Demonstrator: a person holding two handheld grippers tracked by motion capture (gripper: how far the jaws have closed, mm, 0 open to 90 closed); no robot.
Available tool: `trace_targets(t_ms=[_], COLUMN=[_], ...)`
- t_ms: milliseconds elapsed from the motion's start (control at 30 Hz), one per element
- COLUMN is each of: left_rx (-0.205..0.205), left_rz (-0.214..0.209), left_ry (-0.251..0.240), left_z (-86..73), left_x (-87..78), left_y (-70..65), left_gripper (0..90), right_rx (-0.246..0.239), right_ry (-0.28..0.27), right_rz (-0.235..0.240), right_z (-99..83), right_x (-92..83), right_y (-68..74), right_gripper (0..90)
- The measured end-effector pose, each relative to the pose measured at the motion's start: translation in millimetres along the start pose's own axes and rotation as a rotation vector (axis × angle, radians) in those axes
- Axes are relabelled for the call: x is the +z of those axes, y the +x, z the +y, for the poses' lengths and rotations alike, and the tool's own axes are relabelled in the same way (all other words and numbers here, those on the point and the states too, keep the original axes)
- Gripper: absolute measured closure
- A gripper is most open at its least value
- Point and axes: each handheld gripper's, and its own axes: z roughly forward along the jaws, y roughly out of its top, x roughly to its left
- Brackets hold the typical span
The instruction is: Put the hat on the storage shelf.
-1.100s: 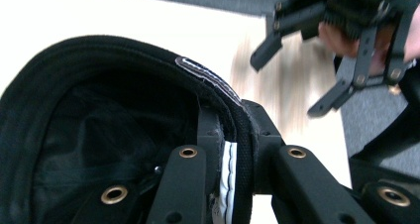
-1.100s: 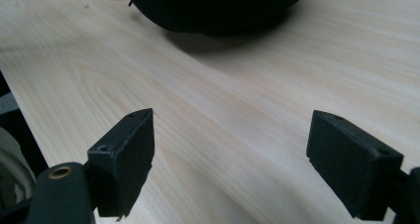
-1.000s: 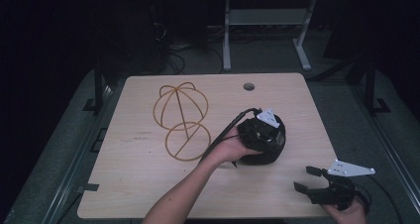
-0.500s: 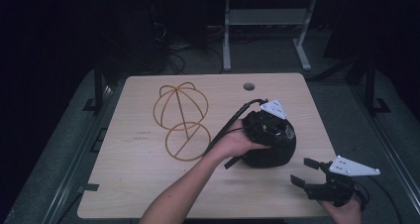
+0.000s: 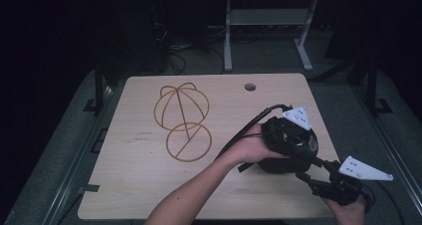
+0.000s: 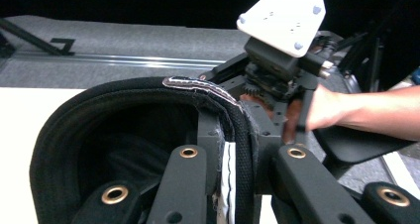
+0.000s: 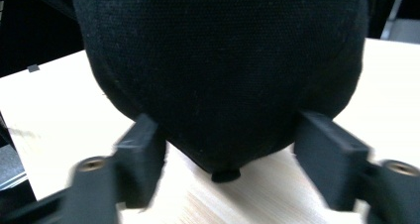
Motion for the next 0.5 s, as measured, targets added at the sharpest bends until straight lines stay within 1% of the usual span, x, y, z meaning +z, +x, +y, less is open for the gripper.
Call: trace_targets(t_ms=[33, 67, 100, 167, 200, 233, 267, 300, 367, 400, 433, 467, 500], left_rx=[0.004, 0.003, 0.003, 0.024, 0.029, 0.029, 0.029, 0.027, 0.028, 0.025, 0.014, 0.014, 0.017], left_rz=[-0.011, -0.023, -0.023, -0.020, -0.009, -0.009, -0.008, -0.002, 0.011, 0.015, 0.025, 0.025, 0.037], left_ry=[0.002, -0.004, -0.004, 0.015, 0.016, 0.016, 0.017, 0.016, 0.022, 0.023, 0.025, 0.025, 0.035], left_z=[1.0, 1.5, 1.5, 2.5, 2.4, 2.4, 2.4, 2.1, 1.8, 1.5, -0.5, -0.5, -1.5], left_x=[0.0, 0.6, 0.6, -0.3, -1.2, -1.2, -1.7, -2.7, -4.3, -4.9, -6.2, -6.2, -7.5], left_y=[-0.9, -2.6, -2.6, -4.7, -6.6, -6.6, -6.8, -7.2, -7.0, -6.8, -6.4, -6.4, -6.2], left_gripper=[80.1, 80.2, 80.2, 80.2, 80.2, 80.1, 80.2, 80.2, 80.0, 79.9, 79.1, 78.4, 78.4], right_rx=[0.000, -0.010, -0.010, -0.010, -0.024, -0.024, -0.029, -0.029, -0.042, -0.044, -0.040, -0.040, -0.036], right_ry=[-0.005, -0.015, -0.015, -0.022, -0.021, -0.021, -0.020, -0.020, -0.017, -0.015, -0.007, -0.007, -0.004], right_rz=[-0.002, -0.002, -0.002, 0.002, 0.005, 0.005, 0.010, 0.010, 0.018, 0.020, 0.033, 0.033, 0.033], right_z=[0.1, 0.3, 0.3, 0.4, 0.7, 0.7, 2.0, 2.0, 3.5, 3.9, 4.3, 4.3, 4.4], right_x=[-0.8, -2.3, -2.3, -3.1, -3.4, -3.4, -4.0, -4.0, -4.2, -4.3, -3.6, -3.6, -3.2], right_y=[1.0, 1.7, 1.7, 1.7, 1.7, 1.7, 2.3, 2.3, 3.0, 3.8, 4.0, 4.0, 4.0], right_gripper=[43.4, 51.0, 51.0, 62.9, 70.6, 70.6, 76.2, 76.2, 82.2, 83.3, 84.1, 84.1, 84.4])
